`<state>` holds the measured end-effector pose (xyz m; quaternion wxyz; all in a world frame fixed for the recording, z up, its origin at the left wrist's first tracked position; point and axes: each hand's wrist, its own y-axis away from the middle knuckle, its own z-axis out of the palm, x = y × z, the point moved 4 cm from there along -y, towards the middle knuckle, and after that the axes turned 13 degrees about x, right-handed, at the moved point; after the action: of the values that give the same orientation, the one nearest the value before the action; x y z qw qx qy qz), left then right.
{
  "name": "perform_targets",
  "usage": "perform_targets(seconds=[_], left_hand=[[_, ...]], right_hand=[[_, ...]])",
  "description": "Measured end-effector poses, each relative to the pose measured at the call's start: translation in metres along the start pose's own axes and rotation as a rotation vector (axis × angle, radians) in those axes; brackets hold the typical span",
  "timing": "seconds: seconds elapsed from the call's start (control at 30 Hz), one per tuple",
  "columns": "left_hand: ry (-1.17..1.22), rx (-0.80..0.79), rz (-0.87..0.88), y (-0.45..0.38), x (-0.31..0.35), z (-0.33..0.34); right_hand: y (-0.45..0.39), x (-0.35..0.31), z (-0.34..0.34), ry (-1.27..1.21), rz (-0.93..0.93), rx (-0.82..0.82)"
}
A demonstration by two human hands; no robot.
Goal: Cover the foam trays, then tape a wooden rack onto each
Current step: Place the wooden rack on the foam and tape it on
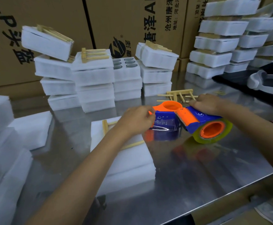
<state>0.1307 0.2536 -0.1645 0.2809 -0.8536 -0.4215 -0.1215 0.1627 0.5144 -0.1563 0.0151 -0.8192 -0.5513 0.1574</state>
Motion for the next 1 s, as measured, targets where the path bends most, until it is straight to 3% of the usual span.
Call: perform_targets(seconds=[0.1, 0.23, 0.53, 0.73, 1.0], left_hand=[[0.044, -0.214, -0.039, -0.010, 0.025, 0.022], [0.131, -0.282, -0.081, -0.012, 0.029, 0.037], [0.357, -0.165, -0.141, 0.002, 0.016, 0.042], [0.497, -0.130, -0.200, -0.002, 0.010, 0.034], [0.357, -0.099, -0.158, 0.002, 0.006, 0.040]], right_hand=[[-0.001, 0.003, 0.001, -0.024, -0.020, 0.012], [-0.003, 0.009, 0.001, -0.075, -0.015, 0.036], [-0.004, 0.006, 0.004, -0.079, -0.045, 0.037], [0.004, -0.019, 0.007, 0.135, -0.106, 0.079], [0.020, -0.046, 0.012, 0.296, -0.146, 0.252]])
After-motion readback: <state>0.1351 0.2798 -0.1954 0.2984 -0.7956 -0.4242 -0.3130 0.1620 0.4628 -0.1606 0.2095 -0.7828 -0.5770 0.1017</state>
